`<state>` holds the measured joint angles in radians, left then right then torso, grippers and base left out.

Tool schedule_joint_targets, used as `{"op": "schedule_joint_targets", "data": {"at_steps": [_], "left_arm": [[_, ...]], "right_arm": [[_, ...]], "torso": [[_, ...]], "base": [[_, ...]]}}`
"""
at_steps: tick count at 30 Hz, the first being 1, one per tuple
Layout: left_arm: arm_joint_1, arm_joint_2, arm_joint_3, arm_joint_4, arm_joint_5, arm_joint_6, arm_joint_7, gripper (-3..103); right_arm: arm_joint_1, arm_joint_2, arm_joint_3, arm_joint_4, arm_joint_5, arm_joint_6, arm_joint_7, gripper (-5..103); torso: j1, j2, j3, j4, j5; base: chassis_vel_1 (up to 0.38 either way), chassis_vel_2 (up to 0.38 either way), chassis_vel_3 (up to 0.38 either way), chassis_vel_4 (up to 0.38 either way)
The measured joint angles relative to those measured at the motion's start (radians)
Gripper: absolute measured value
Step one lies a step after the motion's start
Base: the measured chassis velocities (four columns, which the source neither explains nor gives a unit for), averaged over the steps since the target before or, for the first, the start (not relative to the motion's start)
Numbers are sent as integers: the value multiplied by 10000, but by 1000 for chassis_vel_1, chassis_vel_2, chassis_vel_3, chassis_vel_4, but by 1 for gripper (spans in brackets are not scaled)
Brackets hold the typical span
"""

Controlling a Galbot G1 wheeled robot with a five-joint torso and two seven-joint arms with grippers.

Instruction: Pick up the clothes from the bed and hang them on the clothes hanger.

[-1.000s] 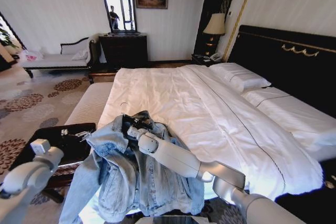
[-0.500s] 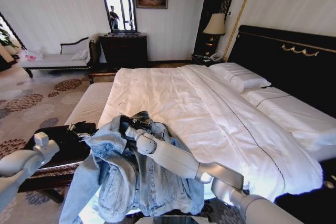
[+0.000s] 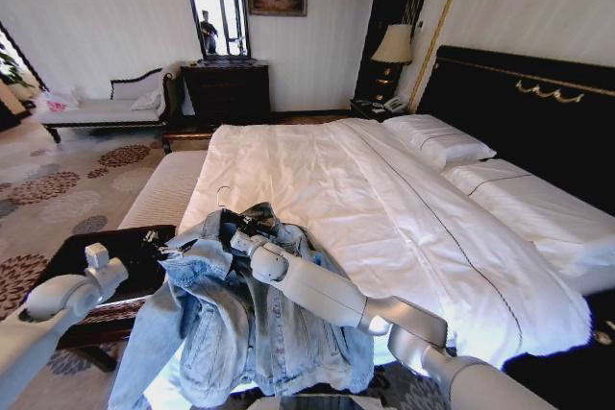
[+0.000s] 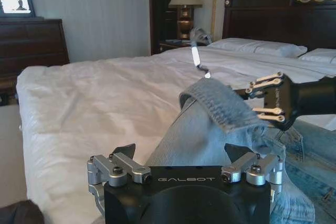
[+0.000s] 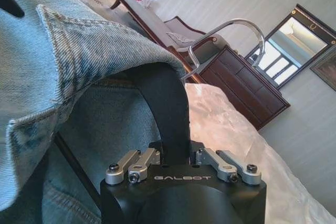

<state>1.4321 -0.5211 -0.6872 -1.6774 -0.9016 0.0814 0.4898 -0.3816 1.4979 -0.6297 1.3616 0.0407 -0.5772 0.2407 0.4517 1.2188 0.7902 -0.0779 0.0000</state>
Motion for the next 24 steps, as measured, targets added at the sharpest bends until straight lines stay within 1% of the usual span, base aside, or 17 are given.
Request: {"op": "schedule_joint_targets", "data": {"at_steps": [2,3,6,7,9,10,11,12,16,17,19,20,22,24], "left_arm": [[-38,5,46,39,-14,5,6,97],[-102,5,123,82,-32,6,20,94],[-263,-36,320,108,-103,-27,55,80],[-263,-36,320,108,-103,-27,55,80],[-296,-60,423,110,-93,-113,58,69],[-305,-73,446,111,-85,-134,59,69],[-318,-106,485,122,-60,-183,59,64],[-318,-106,485,122,-60,-183,59,64],[-290,-144,516,122,41,-306,57,42],[-290,-144,516,122,41,-306,57,42],[-274,-179,519,129,75,-401,68,31],[-267,-186,519,136,83,-423,68,31],[-212,-213,494,147,152,-518,57,20],[-201,-218,487,147,168,-532,56,20]], "right_arm": [[2,2,0,12,4,-1,2,25],[3,1,-1,17,6,-3,7,25],[-16,1,-13,35,12,-8,28,25],[-16,1,-13,35,12,-8,28,25],[-37,1,-17,38,14,-9,38,25],[-41,0,-18,38,15,-10,39,25],[-55,-4,-19,39,15,-9,41,25],[-55,-4,-19,39,15,-9,41,25],[-131,-38,-23,67,15,-3,59,25],[-131,-38,-23,67,15,-3,59,25],[-178,-42,-29,73,15,6,78,25],[-185,-42,-31,73,15,7,80,25],[-208,-42,-43,82,16,9,82,25],[-211,-42,-44,84,16,9,83,25]], "torso": [[0,0,0,0,0],[0,0,0,0,0],[0,0,0,-2,0],[0,0,0,-2,0],[0,0,0,-1,0],[0,-1,0,-2,1],[0,0,0,-1,0],[0,0,0,-1,0],[0,0,-1,-1,0],[0,0,-1,-1,0],[0,1,-1,-3,0],[0,0,-1,-3,0],[0,0,-1,-2,0],[0,0,-1,-2,-1]], "base": [[0,0,0,0],[0,0,0,0],[0,0,0,0],[0,0,0,0],[0,0,0,0],[0,0,0,0],[0,0,0,0],[0,0,0,0],[0,0,0,0],[0,0,0,0],[0,0,0,0],[0,0,0,0],[0,0,0,0],[0,0,0,0]]}}
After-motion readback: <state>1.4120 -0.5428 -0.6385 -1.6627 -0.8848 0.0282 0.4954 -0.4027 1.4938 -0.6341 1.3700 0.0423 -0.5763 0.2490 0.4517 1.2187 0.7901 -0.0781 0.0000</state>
